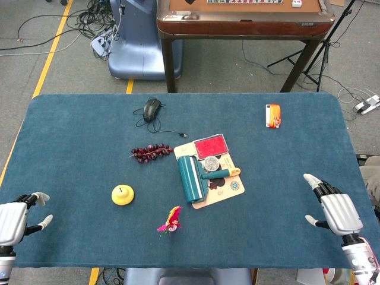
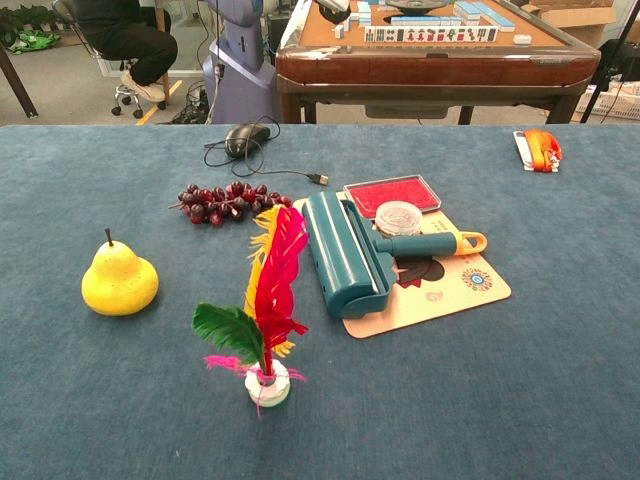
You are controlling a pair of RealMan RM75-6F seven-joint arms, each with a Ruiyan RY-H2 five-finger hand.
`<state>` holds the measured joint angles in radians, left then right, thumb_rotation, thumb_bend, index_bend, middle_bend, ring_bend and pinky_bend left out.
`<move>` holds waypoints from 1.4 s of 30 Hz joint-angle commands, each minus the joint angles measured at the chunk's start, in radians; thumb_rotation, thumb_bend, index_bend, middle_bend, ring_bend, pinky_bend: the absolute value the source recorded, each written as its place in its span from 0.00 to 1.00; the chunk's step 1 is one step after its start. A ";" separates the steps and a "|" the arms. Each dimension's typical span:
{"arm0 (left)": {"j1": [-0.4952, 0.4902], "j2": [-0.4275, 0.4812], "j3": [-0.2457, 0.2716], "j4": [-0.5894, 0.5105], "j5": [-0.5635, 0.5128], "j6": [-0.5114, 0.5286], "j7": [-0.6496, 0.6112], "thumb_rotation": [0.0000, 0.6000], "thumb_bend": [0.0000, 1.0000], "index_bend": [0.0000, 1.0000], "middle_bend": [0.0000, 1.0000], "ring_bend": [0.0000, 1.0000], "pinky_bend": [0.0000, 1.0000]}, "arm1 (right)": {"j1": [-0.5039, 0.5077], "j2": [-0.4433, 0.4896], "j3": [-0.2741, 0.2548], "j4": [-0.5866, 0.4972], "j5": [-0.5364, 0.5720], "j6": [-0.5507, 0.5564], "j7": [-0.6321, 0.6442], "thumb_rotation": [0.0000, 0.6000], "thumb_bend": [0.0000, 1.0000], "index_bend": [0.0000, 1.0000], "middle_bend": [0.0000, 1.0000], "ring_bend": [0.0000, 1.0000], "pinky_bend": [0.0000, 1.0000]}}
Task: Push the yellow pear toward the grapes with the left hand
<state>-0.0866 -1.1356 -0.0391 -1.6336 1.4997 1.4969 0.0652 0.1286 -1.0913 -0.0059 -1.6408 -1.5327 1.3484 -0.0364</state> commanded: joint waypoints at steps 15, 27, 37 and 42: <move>-0.015 -0.040 -0.003 0.048 -0.001 -0.020 -0.007 1.00 0.19 0.42 0.48 0.46 0.70 | -0.014 0.028 -0.004 -0.030 -0.038 0.049 0.026 1.00 0.04 0.16 0.17 0.16 0.36; -0.061 -0.107 -0.029 0.131 0.039 -0.020 -0.026 1.00 0.03 0.48 0.51 0.51 0.74 | -0.052 0.054 -0.004 -0.067 -0.104 0.157 0.028 1.00 0.00 0.38 0.38 0.29 0.42; -0.133 -0.190 -0.043 0.234 0.113 -0.022 -0.052 1.00 0.01 0.77 0.79 0.59 0.77 | -0.056 0.066 -0.001 -0.075 -0.114 0.171 0.044 1.00 0.00 0.40 0.39 0.30 0.42; -0.160 -0.221 -0.035 0.276 0.139 -0.033 -0.072 1.00 0.00 0.94 0.99 0.72 0.88 | -0.057 0.067 -0.002 -0.074 -0.117 0.170 0.048 1.00 0.00 0.41 0.39 0.30 0.42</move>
<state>-0.2396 -1.3484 -0.0753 -1.3643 1.6337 1.4667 -0.0017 0.0717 -1.0244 -0.0072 -1.7153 -1.6496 1.5188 0.0119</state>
